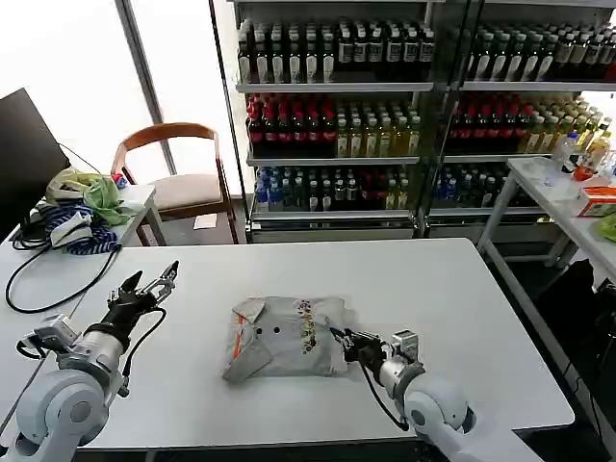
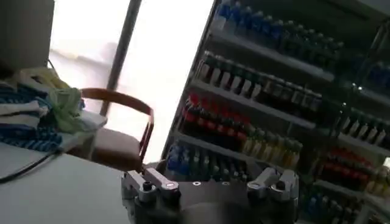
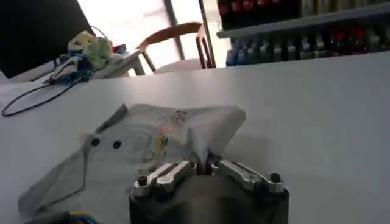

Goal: Fold and organize the clothes.

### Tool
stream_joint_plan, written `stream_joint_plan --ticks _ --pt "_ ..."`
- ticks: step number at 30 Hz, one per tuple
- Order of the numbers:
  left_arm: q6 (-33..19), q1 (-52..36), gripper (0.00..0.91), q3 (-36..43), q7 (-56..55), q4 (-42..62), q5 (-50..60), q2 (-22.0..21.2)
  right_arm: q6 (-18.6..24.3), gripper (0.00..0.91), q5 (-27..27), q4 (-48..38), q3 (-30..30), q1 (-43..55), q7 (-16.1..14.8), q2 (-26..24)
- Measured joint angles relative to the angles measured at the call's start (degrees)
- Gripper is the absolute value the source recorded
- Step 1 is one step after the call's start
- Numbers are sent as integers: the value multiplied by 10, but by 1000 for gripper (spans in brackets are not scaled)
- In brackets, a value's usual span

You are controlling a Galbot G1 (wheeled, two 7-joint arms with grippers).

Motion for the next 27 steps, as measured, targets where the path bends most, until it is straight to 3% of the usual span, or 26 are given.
stream_joint_plan --ticks 15,22,27 --pt "0 4 907 0 2 -8 -1 8 19 907 -47 26 41 -11 24 -2" --pt "0 6 907 0 1 -9 -1 7 33 907 -104 6 -6 33 46 47" --pt "0 10 907 -5 1 -11 -1 4 19 907 -145 -30 -50 71 55 88"
